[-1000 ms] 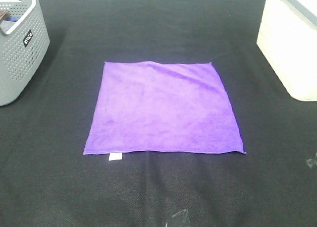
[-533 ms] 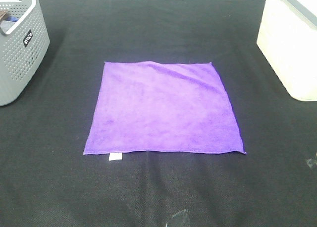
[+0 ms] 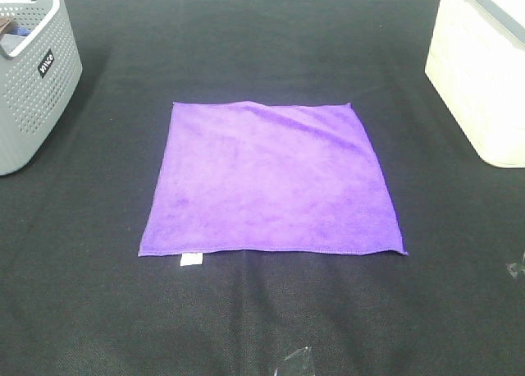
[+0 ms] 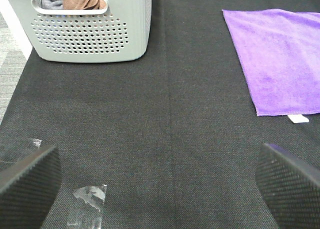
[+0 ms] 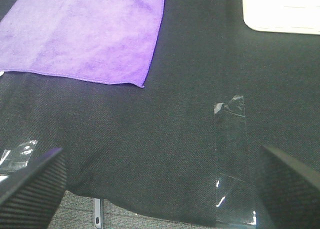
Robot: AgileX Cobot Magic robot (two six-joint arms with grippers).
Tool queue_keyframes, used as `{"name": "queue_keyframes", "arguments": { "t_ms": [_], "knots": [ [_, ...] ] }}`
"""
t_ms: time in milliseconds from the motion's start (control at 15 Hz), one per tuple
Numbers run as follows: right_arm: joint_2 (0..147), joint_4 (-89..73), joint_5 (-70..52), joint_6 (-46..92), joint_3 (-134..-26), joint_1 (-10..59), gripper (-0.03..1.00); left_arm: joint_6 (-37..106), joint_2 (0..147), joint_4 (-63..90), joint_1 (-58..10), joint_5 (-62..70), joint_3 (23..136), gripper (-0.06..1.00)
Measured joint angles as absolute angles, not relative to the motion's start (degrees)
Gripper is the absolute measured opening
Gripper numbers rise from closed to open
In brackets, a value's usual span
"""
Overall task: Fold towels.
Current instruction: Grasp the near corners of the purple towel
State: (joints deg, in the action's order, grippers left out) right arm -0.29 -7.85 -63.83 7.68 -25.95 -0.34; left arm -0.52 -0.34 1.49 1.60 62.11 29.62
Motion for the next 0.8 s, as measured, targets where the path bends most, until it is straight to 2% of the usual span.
{"name": "queue_keyframes", "arguments": {
  "t_ms": [800],
  "knots": [
    [2.3, -7.5, -64.6, 7.4, -28.3, -0.3, 0.97, -0.3, 1.7, 0.9, 1.6, 62.3, 30.7, 0.99]
  ]
}}
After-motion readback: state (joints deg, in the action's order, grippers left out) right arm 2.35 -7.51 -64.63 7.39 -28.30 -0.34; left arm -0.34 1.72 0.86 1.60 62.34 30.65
